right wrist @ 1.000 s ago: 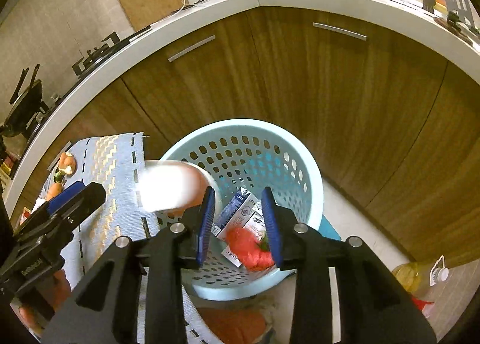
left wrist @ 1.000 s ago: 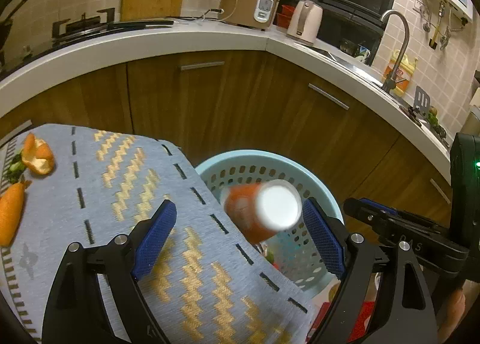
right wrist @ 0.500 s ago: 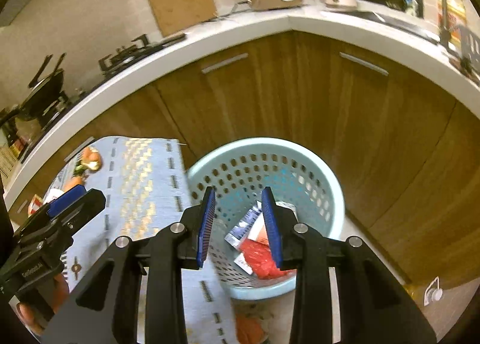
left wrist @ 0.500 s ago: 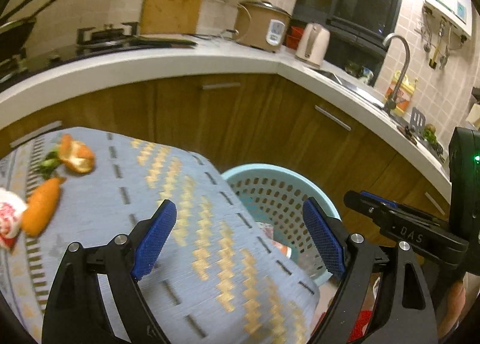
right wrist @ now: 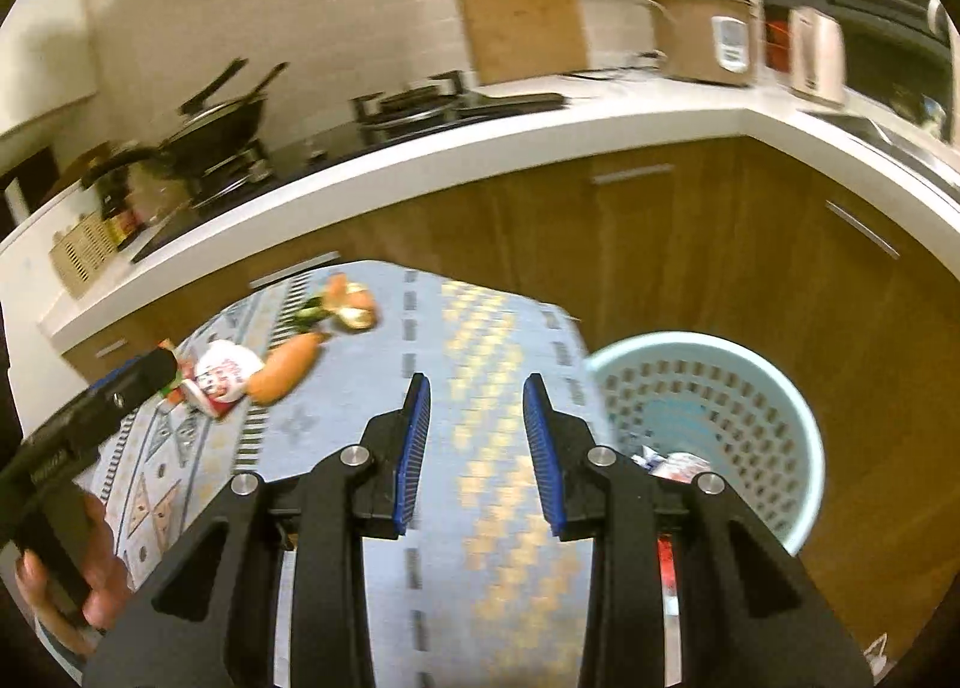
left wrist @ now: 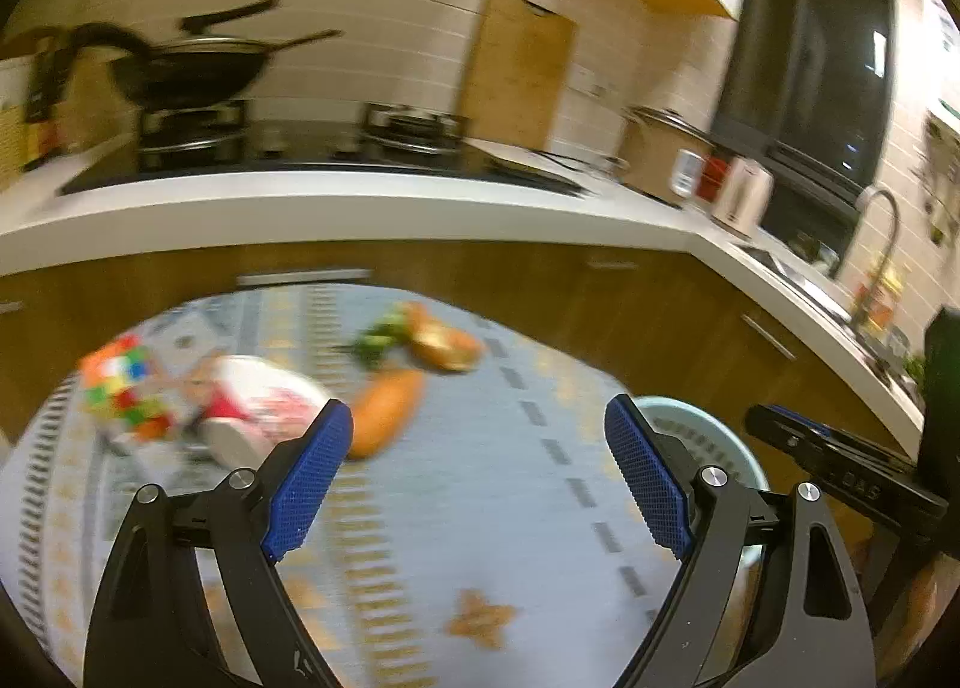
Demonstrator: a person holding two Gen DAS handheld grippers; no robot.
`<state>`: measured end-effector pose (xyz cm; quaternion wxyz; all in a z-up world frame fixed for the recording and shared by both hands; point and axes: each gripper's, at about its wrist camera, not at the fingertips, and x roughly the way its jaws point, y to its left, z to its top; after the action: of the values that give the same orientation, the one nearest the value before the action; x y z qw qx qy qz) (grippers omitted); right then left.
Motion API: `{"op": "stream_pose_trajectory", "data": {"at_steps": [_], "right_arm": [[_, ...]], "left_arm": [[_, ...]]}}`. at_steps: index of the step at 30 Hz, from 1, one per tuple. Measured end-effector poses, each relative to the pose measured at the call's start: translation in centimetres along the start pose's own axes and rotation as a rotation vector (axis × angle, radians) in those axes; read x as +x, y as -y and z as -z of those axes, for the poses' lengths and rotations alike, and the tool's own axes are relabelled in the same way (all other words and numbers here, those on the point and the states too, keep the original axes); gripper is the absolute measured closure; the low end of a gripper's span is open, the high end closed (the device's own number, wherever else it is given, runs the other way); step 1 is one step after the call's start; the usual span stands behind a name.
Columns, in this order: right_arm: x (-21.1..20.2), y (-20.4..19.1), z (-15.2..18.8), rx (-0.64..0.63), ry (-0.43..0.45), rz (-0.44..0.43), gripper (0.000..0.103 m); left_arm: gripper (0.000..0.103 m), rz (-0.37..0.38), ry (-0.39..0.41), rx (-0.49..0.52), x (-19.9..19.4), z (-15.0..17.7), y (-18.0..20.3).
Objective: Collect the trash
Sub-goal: 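Move both tools back over the table, then grasp the red-and-white panda cup with left tool while right tool grasps the bread roll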
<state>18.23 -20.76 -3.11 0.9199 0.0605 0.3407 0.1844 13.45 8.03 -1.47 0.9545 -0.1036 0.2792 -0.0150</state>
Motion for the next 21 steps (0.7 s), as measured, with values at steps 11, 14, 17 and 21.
{"op": "stream_pose_trajectory", "data": {"at_steps": [11, 14, 17, 21], "right_arm": [[3.9, -6.9, 0.6, -0.104, -0.062, -0.05, 0.074], [4.9, -8.1, 0.8, -0.121, -0.081, -0.058, 0.074], [5.7, -9.1, 0.8, -0.144, -0.095, -0.058, 0.074], [6.2, -10.2, 0.7, -0.174, -0.098, -0.061, 0.074]], "left_arm": [[0.024, -0.074, -0.015, -0.051, -1.6, 0.5, -10.5], [0.026, -0.065, -0.074, -0.041, -0.1, 1.2, -12.1], [0.028, -0.088, -0.12, -0.013, 2.1, 1.4, -12.4], [0.028, -0.117, -0.169, 0.004, 5.1, 1.4, -12.5]]}}
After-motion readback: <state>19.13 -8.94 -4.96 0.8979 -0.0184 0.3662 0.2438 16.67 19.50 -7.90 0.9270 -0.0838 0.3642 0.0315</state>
